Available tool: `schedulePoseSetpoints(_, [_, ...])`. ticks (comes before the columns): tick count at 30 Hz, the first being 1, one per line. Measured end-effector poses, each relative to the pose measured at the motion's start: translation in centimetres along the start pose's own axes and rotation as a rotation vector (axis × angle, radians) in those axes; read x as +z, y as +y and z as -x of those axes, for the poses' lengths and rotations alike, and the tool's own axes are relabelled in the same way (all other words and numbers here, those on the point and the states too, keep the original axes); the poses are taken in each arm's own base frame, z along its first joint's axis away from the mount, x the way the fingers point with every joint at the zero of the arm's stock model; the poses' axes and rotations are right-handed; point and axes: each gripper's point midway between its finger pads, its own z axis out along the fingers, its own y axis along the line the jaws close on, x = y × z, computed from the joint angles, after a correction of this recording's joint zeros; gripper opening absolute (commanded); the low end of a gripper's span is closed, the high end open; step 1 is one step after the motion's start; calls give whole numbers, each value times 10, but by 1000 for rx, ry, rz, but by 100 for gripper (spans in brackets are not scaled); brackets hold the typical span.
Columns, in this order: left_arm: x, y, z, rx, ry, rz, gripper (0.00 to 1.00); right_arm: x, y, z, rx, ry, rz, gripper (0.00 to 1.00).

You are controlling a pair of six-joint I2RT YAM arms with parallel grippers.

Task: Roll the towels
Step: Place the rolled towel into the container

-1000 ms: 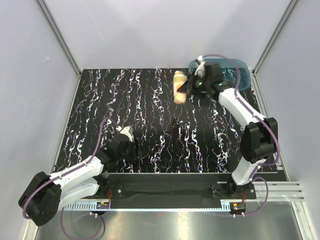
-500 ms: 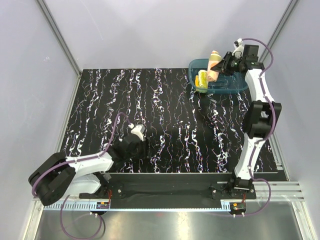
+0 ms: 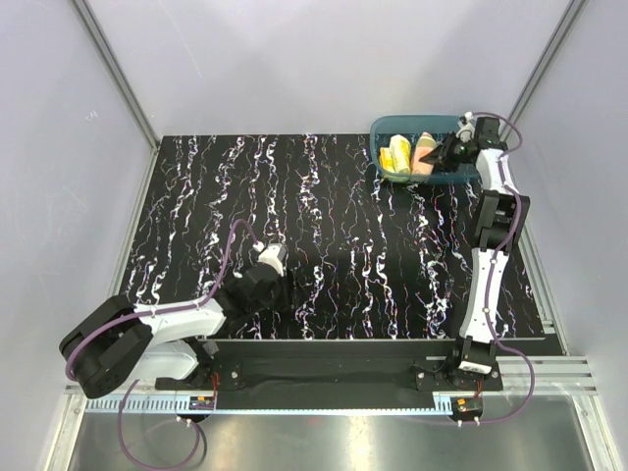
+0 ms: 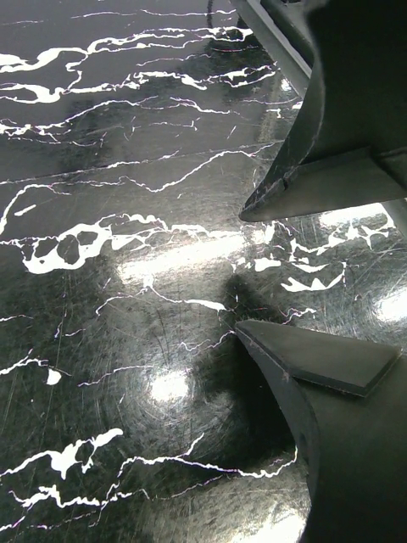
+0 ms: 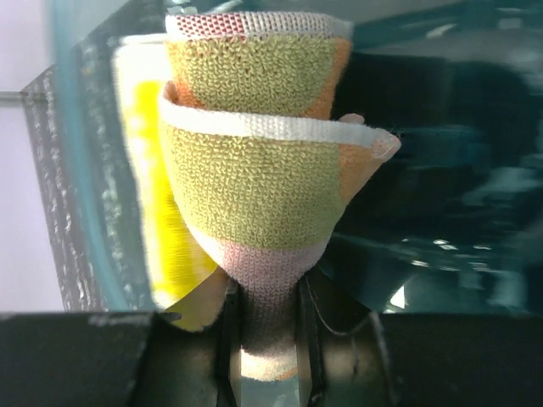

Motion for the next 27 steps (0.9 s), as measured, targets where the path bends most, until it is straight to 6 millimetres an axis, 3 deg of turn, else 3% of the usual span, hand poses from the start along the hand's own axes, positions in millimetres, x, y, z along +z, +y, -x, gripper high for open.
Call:
schedulePoseSetpoints(4, [0, 1, 1, 0, -3, 4, 57, 3, -33, -2, 38, 9, -30, 0])
schedulePoseSetpoints(12, [1, 1, 2, 0, -11, 8, 57, 5, -37, 0, 36, 17, -41, 11])
schedulePoseSetpoints(23, [3, 2, 3, 0, -17, 10, 56, 7, -34, -12, -32, 61, -66, 38])
schedulePoseSetpoints(27, [4, 1, 4, 0, -20, 10, 56, 15, -26, -21, -82, 90, -80, 65])
